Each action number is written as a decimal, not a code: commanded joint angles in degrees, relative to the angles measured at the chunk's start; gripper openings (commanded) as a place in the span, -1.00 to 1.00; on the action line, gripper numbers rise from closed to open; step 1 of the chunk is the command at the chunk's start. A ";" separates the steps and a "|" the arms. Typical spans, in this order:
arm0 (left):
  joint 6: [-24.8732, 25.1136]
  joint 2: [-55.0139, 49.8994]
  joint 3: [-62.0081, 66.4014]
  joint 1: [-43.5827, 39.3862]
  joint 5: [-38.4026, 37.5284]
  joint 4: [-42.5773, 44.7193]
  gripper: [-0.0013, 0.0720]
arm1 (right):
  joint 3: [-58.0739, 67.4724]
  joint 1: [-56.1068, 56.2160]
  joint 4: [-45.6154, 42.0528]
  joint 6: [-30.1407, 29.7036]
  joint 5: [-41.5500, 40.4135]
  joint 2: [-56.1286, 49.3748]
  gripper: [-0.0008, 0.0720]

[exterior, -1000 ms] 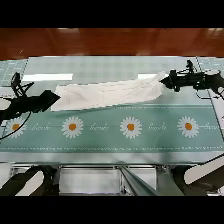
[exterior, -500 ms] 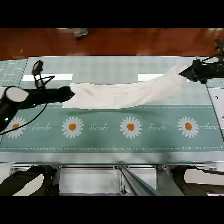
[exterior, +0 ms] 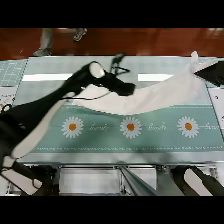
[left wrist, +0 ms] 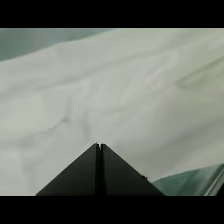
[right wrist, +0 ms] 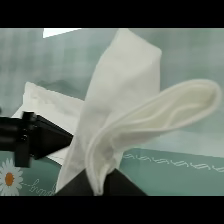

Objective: Fold the shirts.

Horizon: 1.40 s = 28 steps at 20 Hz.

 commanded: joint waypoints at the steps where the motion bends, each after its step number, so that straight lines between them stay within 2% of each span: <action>1: -3.78 -12.57 14.49 -9.20 -8.13 -0.04 -0.92 | -1.03 0.00 1.62 0.70 0.87 5.14 -0.91; 4: -5.03 -16.98 19.74 -13.33 -8.50 -0.98 -0.92 | -1.40 2.73 1.68 1.16 -0.11 5.25 -0.91; 6: -5.03 -17.18 20.72 -13.09 -8.81 -1.73 -0.92 | -2.21 5.60 1.64 1.60 -1.40 5.20 -0.91; 8: -5.77 -15.87 20.94 -9.49 -10.29 -1.46 -0.92 | -3.10 8.90 1.66 2.34 -3.87 5.05 -0.91; 11: -7.67 -11.30 19.89 0.63 -17.62 3.34 -0.92 | -3.10 15.74 2.16 3.34 -7.74 2.43 -0.91; 13: -8.33 -4.48 14.03 8.44 -18.23 6.97 -0.92 | -3.10 21.84 4.42 3.28 -11.72 -0.66 -0.91; 16: -8.46 11.41 -3.08 20.83 -11.98 10.56 -0.92 | -2.95 31.67 6.80 2.95 -19.80 -7.04 -0.91; 21: -4.44 38.86 -31.23 40.46 -4.74 10.73 -0.92 | 3.39 44.02 10.88 1.11 -27.52 -22.69 -0.91; 24: -3.63 50.18 -40.87 48.37 -4.59 10.71 -0.92 | 10.27 48.04 11.89 1.16 -28.52 -32.87 -0.91; 28: -3.23 57.75 -46.71 51.74 -4.61 10.67 -0.92 | 16.00 50.80 14.93 1.38 -27.98 -42.71 -0.91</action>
